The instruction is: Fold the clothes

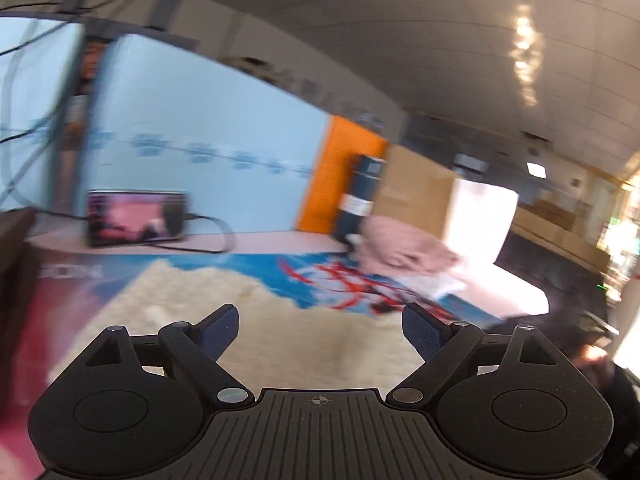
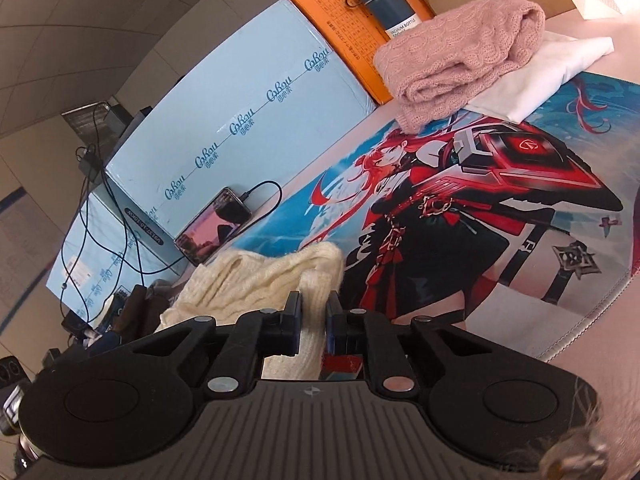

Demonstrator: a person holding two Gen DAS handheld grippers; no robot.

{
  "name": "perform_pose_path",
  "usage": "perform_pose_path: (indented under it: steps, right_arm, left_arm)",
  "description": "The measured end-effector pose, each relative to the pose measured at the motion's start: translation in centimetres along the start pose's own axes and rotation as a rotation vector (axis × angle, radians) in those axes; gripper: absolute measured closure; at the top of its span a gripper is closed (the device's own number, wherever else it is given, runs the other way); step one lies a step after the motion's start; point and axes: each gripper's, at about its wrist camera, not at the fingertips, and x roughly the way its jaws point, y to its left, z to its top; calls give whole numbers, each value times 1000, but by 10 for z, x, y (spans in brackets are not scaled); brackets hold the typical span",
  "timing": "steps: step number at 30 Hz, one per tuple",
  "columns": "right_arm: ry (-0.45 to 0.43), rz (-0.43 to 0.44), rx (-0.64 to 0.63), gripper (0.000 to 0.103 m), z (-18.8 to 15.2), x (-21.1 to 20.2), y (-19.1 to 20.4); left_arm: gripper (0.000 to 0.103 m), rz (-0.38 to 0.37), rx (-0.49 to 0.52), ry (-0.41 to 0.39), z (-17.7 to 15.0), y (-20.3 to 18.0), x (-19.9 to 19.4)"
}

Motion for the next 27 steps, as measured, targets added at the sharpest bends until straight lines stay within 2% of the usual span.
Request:
perform_pose_path:
  steps: [1,2,5,7,9,11,14,17,22,25,27]
  right_arm:
    - [5,1,-3,88,0,1,-1]
    - [7,-3,-1,88,0,1,-2]
    - [9,-36,17,85,0,4,-8]
    - [9,-46,21,85,0,7,-11]
    - [8,-50,9,88,0,9,-12]
    - [5,-55,-15,89,-2,11,-11]
    - [2,-59,-22,90,-2,9,-11]
    - [-5,-47,-35,92,-4,3,-11]
    - [-3,8,-89,93,-11,-14,-2]
    - [20,72,-143,93,-20,-21,7]
    - [46,151,-183,93,-29,-24,15]
  left_arm:
    - [12,129,-36,16,1,9,3]
    - [13,213,-71,42,0,17,5]
    - [13,276,-162,142,-5,36,11]
    - [14,243,-175,161,-9,36,15]
    - [25,210,-187,179,-13,37,18]
    - [67,187,-187,196,-16,36,24]
    - [91,189,-129,199,-10,33,44]
    - [98,152,-85,189,5,29,66]
    - [98,50,55,131,42,2,103]
    - [98,0,128,100,65,-18,132]
    - [98,-13,152,102,73,-27,150]
